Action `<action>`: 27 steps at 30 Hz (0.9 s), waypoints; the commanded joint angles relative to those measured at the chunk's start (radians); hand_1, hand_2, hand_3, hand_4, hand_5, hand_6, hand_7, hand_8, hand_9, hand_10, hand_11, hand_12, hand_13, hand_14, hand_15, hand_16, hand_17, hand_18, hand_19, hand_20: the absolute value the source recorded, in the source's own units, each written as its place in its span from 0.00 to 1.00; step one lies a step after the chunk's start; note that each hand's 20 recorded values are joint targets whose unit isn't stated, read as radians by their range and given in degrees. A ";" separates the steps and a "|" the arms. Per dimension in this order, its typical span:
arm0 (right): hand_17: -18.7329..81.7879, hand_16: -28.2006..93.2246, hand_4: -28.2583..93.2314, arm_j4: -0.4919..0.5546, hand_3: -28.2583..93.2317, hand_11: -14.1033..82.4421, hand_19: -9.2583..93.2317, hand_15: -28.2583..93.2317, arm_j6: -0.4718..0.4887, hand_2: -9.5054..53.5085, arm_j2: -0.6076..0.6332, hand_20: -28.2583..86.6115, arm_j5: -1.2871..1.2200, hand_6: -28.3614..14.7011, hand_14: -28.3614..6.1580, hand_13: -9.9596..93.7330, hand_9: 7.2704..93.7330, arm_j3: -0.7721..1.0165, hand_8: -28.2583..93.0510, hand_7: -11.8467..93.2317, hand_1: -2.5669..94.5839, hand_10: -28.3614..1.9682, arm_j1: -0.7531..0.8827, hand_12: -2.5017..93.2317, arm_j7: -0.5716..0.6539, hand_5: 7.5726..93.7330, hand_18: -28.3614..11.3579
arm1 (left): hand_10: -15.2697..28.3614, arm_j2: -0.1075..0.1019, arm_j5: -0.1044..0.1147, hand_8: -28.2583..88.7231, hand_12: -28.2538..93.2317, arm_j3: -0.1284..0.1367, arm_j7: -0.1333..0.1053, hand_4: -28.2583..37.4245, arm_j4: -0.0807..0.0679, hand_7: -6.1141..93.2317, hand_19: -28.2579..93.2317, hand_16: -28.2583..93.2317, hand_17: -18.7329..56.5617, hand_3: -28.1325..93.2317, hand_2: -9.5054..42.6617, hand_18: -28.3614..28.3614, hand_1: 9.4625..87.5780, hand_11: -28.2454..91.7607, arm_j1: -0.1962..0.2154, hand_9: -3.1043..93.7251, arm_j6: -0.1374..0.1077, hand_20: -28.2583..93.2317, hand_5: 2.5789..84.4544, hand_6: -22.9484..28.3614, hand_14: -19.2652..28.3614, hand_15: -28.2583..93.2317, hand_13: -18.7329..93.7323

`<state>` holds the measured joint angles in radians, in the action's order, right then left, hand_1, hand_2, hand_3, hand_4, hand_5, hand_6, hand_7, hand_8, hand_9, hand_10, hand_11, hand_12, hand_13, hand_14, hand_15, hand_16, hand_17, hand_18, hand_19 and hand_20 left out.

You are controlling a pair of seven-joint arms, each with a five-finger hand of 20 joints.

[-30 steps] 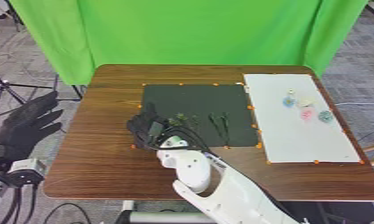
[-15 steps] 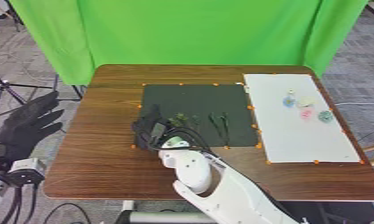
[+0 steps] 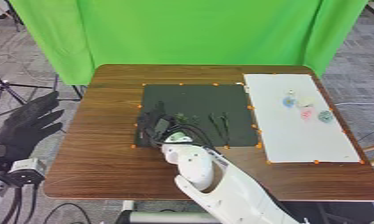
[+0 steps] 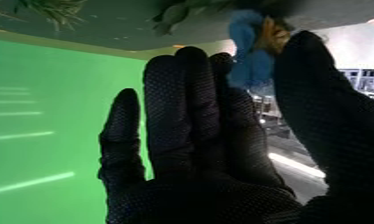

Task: Arrange flowers

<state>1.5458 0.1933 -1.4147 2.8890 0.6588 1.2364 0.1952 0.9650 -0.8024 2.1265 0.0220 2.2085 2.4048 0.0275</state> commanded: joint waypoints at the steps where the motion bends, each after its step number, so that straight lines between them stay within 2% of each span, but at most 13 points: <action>1: 0.27 0.42 0.00 0.023 0.94 0.53 0.75 0.83 0.002 0.00 -0.002 0.68 0.006 0.58 0.55 0.52 0.48 0.009 0.12 0.34 0.33 0.57 -0.003 0.32 0.002 0.48 0.21 | 0.55 0.015 -0.003 0.15 0.40 0.007 0.000 0.00 0.005 0.27 0.54 0.30 0.10 0.81 0.18 0.82 0.15 0.33 0.021 0.21 0.007 0.31 0.22 0.47 0.63 0.35 0.29; 6: 0.26 0.41 0.00 0.068 0.94 0.49 0.75 0.82 0.008 0.00 0.019 0.68 -0.026 0.56 0.53 0.49 0.46 0.028 0.12 0.33 0.31 0.55 -0.012 0.31 -0.009 0.46 0.20 | 0.55 0.032 -0.007 0.15 0.40 0.018 -0.017 0.00 0.014 0.27 0.54 0.30 0.10 0.81 0.18 0.82 0.15 0.33 0.045 0.21 -0.001 0.31 0.22 0.46 0.63 0.35 0.29; 10: 0.25 0.41 0.00 0.127 0.95 0.48 0.74 0.82 0.055 0.00 0.048 0.68 -0.104 0.55 0.52 0.49 0.45 0.071 0.13 0.31 0.30 0.54 -0.019 0.31 -0.028 0.44 0.19 | 0.55 0.051 -0.009 0.15 0.40 0.026 -0.031 0.00 0.023 0.27 0.54 0.30 0.10 0.81 0.18 0.82 0.15 0.33 0.066 0.21 -0.009 0.31 0.22 0.46 0.63 0.35 0.29; 14: 0.23 0.41 0.02 0.181 0.96 0.46 0.74 0.82 0.029 0.00 0.107 0.68 -0.153 0.55 0.50 0.47 0.43 0.138 0.13 0.31 0.29 0.51 -0.008 0.31 -0.003 0.43 0.18 | 0.55 0.062 -0.011 0.15 0.40 0.025 -0.036 0.00 0.025 0.27 0.54 0.30 0.10 0.81 0.18 0.82 0.15 0.33 0.069 0.21 -0.010 0.31 0.22 0.46 0.63 0.35 0.29; 15: 0.23 0.41 0.02 0.185 0.96 0.46 0.74 0.82 0.017 0.00 0.126 0.69 -0.171 0.55 0.50 0.47 0.43 0.155 0.13 0.31 0.29 0.51 -0.008 0.31 0.017 0.43 0.18 | 0.55 0.063 -0.010 0.15 0.40 0.025 -0.043 0.00 0.024 0.27 0.54 0.30 0.10 0.81 0.18 0.82 0.15 0.33 0.071 0.21 -0.012 0.31 0.22 0.46 0.63 0.35 0.29; 17: 0.23 0.41 0.02 0.188 0.96 0.45 0.74 0.82 0.007 0.00 0.150 0.69 -0.196 0.56 0.50 0.47 0.43 0.209 0.14 0.31 0.30 0.51 0.002 0.31 0.049 0.42 0.19 | 0.55 0.072 -0.011 0.15 0.40 0.026 -0.044 0.00 0.026 0.27 0.54 0.30 0.10 0.81 0.18 0.82 0.16 0.33 0.075 0.21 -0.012 0.31 0.22 0.46 0.63 0.35 0.29; 20: 0.24 0.40 0.02 0.182 0.95 0.43 0.74 0.81 -0.039 0.00 0.222 0.68 -0.217 0.56 0.51 0.47 0.41 0.270 0.14 0.31 0.30 0.49 0.012 0.30 0.113 0.39 0.19 | 0.55 0.075 -0.011 0.15 0.40 0.017 -0.046 0.00 0.025 0.27 0.54 0.30 0.10 0.81 0.18 0.82 0.16 0.33 0.072 0.21 -0.010 0.31 0.22 0.46 0.63 0.35 0.29; 23: 0.24 0.39 0.01 0.159 0.95 0.41 0.74 0.80 -0.068 0.00 0.297 0.68 -0.221 0.55 0.51 0.47 0.40 0.318 0.14 0.32 0.30 0.48 0.018 0.30 0.192 0.38 0.19 | 0.55 0.079 -0.011 0.15 0.40 0.021 -0.049 0.00 0.026 0.27 0.54 0.30 0.10 0.81 0.18 0.82 0.16 0.33 0.079 0.21 -0.012 0.31 0.22 0.47 0.63 0.35 0.29; 27: 0.25 0.39 0.01 0.115 0.95 0.40 0.74 0.79 -0.067 0.00 0.393 0.68 -0.212 0.55 0.51 0.47 0.39 0.368 0.14 0.32 0.31 0.47 0.030 0.30 0.294 0.37 0.19 | 0.55 0.089 -0.012 0.15 0.40 0.023 -0.052 0.00 0.030 0.27 0.54 0.30 0.10 0.81 0.18 0.82 0.16 0.33 0.089 0.21 -0.012 0.31 0.23 0.46 0.63 0.35 0.29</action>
<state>1.7374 0.1348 -1.2289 2.6589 0.9262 1.2551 0.3543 1.0332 -0.8090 2.1465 -0.0223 2.2270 2.4659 0.0242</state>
